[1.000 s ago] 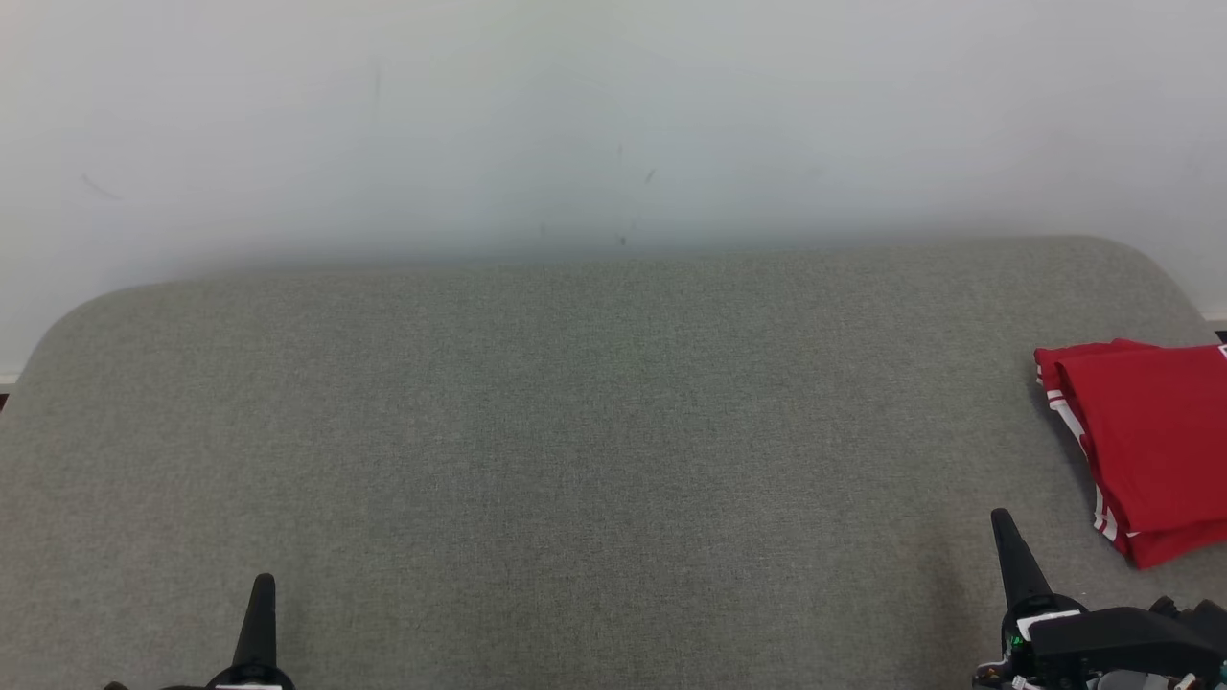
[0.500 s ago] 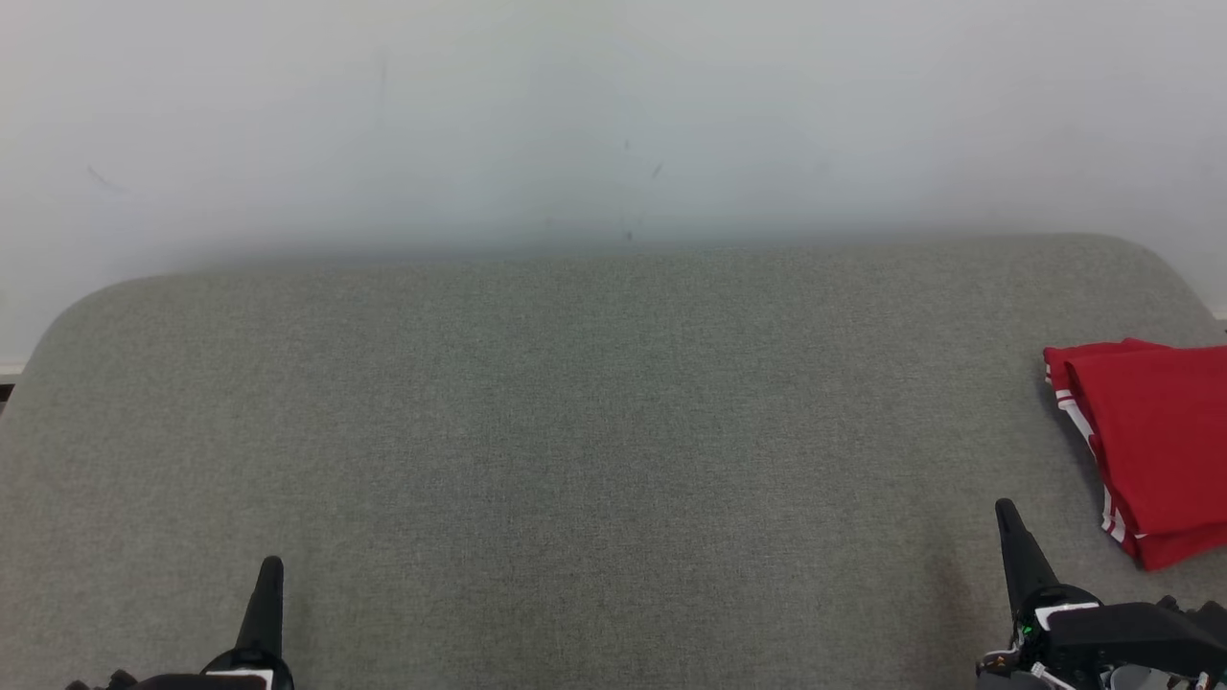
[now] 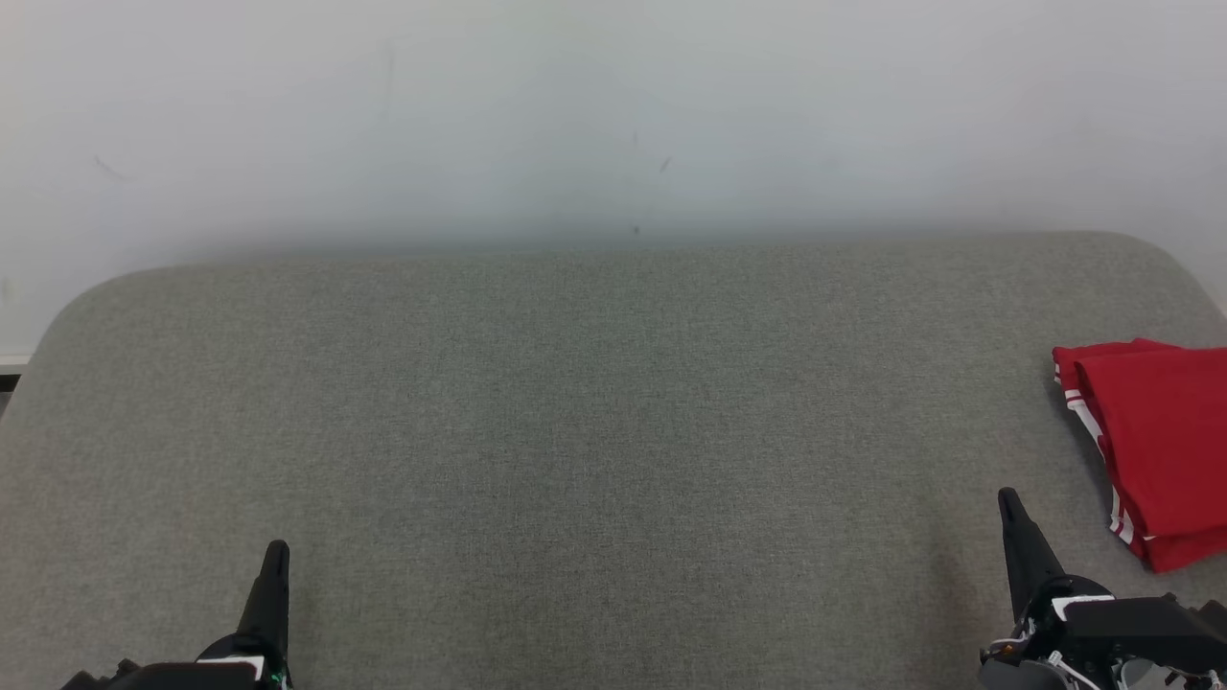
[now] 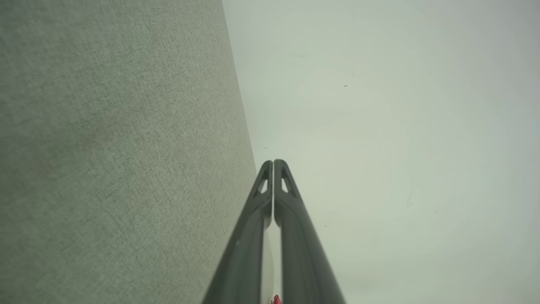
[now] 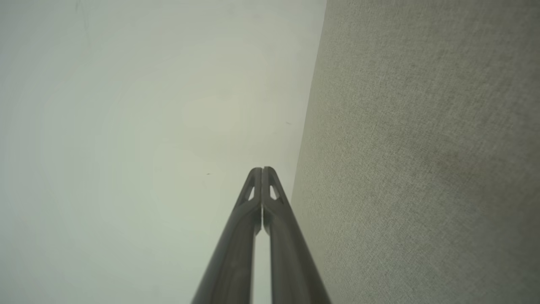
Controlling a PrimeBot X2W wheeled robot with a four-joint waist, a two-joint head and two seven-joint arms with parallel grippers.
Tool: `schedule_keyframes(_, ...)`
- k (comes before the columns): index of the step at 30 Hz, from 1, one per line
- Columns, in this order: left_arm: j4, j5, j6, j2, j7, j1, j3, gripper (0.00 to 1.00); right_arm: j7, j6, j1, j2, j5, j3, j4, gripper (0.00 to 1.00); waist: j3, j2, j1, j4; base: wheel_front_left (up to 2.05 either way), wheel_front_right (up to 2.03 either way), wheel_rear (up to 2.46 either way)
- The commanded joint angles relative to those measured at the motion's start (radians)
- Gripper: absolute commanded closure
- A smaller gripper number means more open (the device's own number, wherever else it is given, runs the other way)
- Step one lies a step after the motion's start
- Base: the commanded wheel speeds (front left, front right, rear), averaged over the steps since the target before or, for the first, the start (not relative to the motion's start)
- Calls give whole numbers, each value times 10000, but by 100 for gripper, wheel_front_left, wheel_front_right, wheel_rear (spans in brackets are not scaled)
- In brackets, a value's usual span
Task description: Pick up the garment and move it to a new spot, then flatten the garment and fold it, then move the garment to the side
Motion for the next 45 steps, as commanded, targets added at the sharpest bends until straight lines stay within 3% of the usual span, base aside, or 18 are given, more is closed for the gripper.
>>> schedule_keyframes(1,-58,-264,-59,48,75,-159,-2,100,80,7,-91,22,240,-54,-75,100,10,0,0,12,0,0,0)
schedule_keyframes(13,-60,-1046,-86,49,277,-289,-28,100,284,7,-119,85,996,-177,-188,100,80,0,0,90,0,0,0)
schedule_keyframes(45,-60,-1023,-85,47,265,-280,-27,100,280,7,-109,79,970,-167,-178,100,80,0,0,90,0,0,0)
